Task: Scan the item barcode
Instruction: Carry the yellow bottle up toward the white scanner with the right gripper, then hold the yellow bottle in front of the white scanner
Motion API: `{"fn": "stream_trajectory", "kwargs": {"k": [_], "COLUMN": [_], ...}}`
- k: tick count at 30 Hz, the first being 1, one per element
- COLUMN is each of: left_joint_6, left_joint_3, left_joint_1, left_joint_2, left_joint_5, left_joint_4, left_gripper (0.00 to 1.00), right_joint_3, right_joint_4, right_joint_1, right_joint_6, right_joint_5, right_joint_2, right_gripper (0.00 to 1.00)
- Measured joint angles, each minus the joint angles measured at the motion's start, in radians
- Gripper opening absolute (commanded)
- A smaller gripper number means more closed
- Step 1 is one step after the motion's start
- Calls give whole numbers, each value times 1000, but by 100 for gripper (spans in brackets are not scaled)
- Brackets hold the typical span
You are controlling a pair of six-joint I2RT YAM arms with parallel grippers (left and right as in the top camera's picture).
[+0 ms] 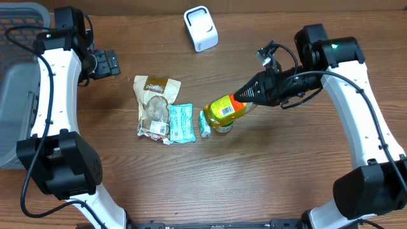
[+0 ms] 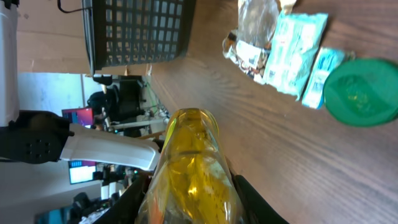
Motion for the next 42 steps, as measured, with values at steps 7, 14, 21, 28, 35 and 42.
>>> {"fn": "stream_trajectory", "kwargs": {"k": [7, 14, 21, 28, 35, 42], "left_joint_6": [0, 0, 0, 0, 0, 0], "left_joint_3": [0, 0, 0, 0, 0, 0], "left_joint_1": [0, 0, 0, 0, 0, 0], "left_joint_2": [0, 0, 0, 0, 0, 0], "left_joint_5": [0, 0, 0, 0, 0, 0], "left_joint_4": [0, 0, 0, 0, 0, 0], "left_gripper": [100, 100, 99, 100, 100, 100], "right_joint_3": [0, 0, 10, 161, 209, 209], "right_joint_4": [158, 317, 658, 791, 835, 840], "right_joint_1": [0, -2, -15, 0, 132, 319], "right_joint_6": [0, 10, 208, 330, 258, 98], "right_joint_5": [105, 265, 303, 366, 614, 914], "right_joint_2": [0, 0, 0, 0, 5, 92], "right_gripper": [4, 4, 3, 3, 4, 4]}}
